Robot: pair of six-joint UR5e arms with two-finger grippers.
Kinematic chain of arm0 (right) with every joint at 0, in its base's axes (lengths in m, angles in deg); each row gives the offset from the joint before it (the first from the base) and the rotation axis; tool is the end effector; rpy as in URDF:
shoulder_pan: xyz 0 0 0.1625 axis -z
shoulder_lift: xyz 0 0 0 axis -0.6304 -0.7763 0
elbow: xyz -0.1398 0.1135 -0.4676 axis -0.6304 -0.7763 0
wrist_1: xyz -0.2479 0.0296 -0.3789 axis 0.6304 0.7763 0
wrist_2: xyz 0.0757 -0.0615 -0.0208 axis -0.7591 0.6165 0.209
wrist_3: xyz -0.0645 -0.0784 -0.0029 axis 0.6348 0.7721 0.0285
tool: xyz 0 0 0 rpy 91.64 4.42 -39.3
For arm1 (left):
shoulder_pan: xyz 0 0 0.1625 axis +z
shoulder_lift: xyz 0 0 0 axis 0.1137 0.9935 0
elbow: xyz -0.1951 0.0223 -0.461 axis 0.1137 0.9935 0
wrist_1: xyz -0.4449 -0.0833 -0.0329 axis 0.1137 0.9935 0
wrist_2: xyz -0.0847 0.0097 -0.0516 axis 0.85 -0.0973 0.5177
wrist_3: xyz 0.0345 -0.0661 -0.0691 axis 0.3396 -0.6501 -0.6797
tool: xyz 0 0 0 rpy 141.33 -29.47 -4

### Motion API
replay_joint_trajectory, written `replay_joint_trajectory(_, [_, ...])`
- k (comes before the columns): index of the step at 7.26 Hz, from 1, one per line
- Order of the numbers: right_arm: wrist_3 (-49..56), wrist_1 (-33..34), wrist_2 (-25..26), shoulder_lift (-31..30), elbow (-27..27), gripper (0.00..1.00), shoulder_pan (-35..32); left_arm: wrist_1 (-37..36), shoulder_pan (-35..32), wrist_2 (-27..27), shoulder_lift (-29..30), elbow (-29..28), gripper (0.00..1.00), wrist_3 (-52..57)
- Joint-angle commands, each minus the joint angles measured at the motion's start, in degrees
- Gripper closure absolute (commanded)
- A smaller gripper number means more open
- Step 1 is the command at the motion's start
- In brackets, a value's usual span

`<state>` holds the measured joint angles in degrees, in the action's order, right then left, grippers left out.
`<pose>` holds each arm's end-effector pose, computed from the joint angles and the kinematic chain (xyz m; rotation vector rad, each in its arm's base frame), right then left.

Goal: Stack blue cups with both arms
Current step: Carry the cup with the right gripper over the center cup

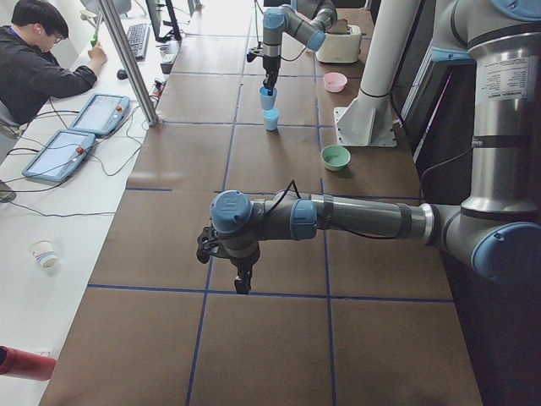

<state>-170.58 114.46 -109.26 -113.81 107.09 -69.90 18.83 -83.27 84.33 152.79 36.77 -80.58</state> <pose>-0.5913 -0.4658 0.1568 -0.1048 -0.8744 0.3251 -0.0574 -0.4922 0.6971 0.0002 0.8206 0.0928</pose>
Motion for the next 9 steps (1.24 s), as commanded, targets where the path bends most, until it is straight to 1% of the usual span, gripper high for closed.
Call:
replay_joint_trajectory(1, [-0.1,-0.1,0.2,0.1,-0.1,1.0,0.9,0.0,0.1,0.0,0.1,0.0,0.0,-0.1])
replay_joint_trajectory(2, [0.0,-0.1,0.2,0.1,-0.1,0.97,0.9,0.0,0.1,0.0,0.1,0.0,0.0,-0.1])
replay_joint_trajectory(3, [0.2,-0.1,0.2,-0.1,-0.3,0.01,0.9,0.0,0.1,0.0,0.0,0.0,0.0,-0.1])
replay_joint_trajectory(6, [1.2,-0.1,0.4,0.0,0.0,0.0,0.9,0.0,0.1,0.0,0.1,0.0,0.0,-0.2])
replay_joint_trajectory(7, [2.7,-0.1,-0.8,-0.2,0.1,0.0,-1.1,0.0,0.1,0.0,0.1,0.0,0.0,-0.2])
replay_joint_trajectory(8, [8.2,0.0,-3.6,-1.4,0.1,0.0,-4.4,0.0,0.1,-0.1,-0.1,0.1,0.0,-0.1])
replay_joint_trajectory(9, [14.3,0.0,-9.0,-4.4,0.1,0.0,-9.6,0.0,0.1,-0.3,-0.1,-0.2,0.0,-0.1])
